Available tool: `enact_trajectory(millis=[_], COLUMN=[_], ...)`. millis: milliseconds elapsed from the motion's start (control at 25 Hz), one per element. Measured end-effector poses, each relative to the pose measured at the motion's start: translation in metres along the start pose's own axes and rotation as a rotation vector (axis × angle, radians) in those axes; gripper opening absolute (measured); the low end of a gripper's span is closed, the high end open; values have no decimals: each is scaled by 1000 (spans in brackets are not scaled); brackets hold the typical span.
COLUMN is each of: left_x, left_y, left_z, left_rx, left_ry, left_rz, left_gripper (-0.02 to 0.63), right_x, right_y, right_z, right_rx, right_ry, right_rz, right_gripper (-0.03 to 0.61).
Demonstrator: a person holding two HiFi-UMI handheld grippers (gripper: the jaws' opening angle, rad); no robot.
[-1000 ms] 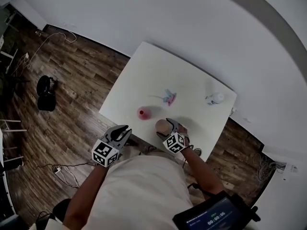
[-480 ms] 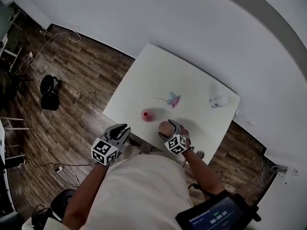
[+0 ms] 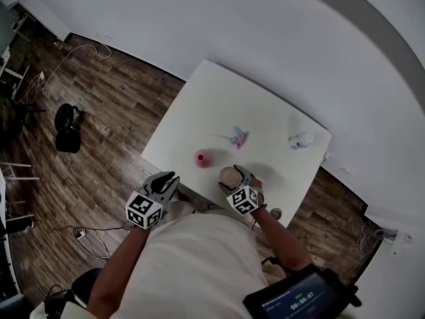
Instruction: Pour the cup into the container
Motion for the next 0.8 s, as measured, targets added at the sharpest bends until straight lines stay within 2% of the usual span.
enact_trajectory(millis=[160,400,800], left_x=[2,-10,-44], left_y=[0,6,-2], left_z=[-3,-8,8], left_rx=[21,44,93], left_ry=[-12,-19,-24], left_rz=[3,-1,1], left_gripper=[66,66,66], right_x=[-1,1,8], right_y=[-14,-22,-42], right_z=[14,36,87], right_rx=[-5,-32,-18], right_ry=[12,29,69], right_rz=[-11,22,-11], right_gripper=[387,385,385])
Point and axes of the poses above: the fingertips, and each gripper's own axes: y forward along the fingers, x to its right, z out of its top, the point moved 4 cm from there along -y, backward along the fingers, and after that the axes turned 3 degrees about y, right-handed, at the moved point
